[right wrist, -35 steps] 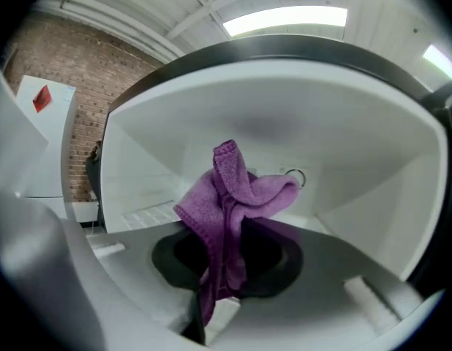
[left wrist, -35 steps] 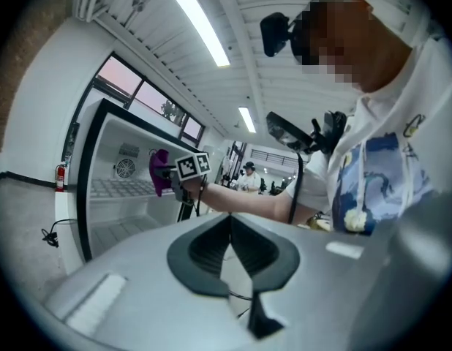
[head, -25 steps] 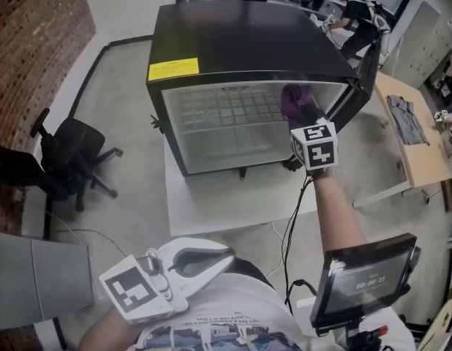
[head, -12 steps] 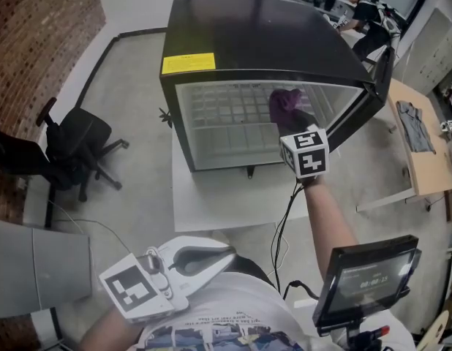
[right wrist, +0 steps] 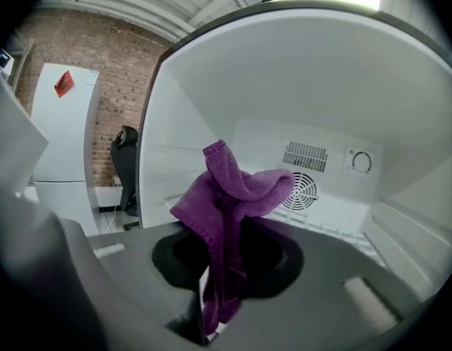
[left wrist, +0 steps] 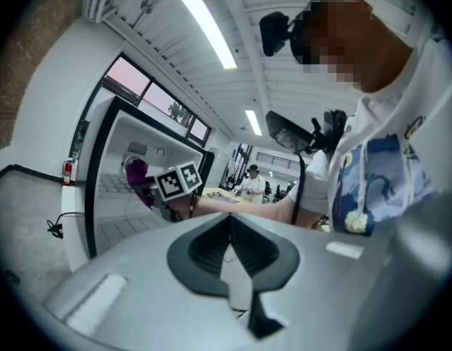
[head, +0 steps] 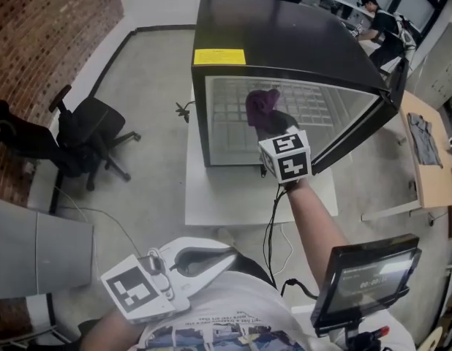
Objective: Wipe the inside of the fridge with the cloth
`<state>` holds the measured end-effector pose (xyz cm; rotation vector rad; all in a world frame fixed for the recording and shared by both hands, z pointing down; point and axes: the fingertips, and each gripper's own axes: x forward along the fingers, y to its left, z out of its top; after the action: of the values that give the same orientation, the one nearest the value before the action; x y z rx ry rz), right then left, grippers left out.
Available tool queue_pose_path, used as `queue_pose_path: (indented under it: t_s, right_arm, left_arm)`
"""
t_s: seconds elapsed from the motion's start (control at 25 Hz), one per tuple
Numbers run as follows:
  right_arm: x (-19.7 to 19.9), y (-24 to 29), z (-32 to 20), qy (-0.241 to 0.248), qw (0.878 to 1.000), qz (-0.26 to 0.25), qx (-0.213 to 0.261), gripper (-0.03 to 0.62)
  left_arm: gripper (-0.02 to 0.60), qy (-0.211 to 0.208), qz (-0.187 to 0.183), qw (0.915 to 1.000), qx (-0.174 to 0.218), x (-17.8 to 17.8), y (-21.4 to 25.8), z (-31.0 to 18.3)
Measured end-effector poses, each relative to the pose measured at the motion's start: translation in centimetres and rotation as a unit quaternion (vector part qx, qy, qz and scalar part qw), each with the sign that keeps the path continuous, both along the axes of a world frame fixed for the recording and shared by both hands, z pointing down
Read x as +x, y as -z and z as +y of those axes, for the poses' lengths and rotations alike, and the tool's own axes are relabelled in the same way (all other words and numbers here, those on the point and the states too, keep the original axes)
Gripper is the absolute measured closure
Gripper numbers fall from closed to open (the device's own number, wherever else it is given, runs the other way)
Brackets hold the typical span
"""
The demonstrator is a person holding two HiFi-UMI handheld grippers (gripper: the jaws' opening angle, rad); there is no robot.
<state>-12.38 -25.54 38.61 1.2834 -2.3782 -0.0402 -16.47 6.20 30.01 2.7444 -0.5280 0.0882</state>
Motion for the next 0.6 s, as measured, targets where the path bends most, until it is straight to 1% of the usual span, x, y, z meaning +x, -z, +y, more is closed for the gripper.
queue_pose_path:
  t_s: [0.16, 0.32, 0.44, 0.6]
  right_arm:
    - [-4.4, -0.3, 0.8, 0.029, 0.999, -0.024, -0.006, 0.516]
    - [-7.7, -0.2, 1.8, 0.054, 0.997, -0.051, -0.017, 0.516]
    - [-9.0, -0.3, 2.2, 0.063, 0.996, -0.061, -0.025, 0.516]
    - [-9.3, -0.4, 2.7, 0.062, 0.995, -0.075, -0.03, 0.516]
  left_arm:
    - [0.575, 0.024, -0.003, 0.9997, -0.001, -1.7, -0.2, 0.6]
    - [0.575, 0.045, -0.006, 0.999, 0.0, -3.0, 0.0, 1.3]
    - [0.575, 0.056, -0.006, 0.9984, 0.002, -3.8, 0.1, 1.8]
    - [0.575, 0.065, -0.006, 0.9979, 0.002, -4.5, 0.1, 2.6]
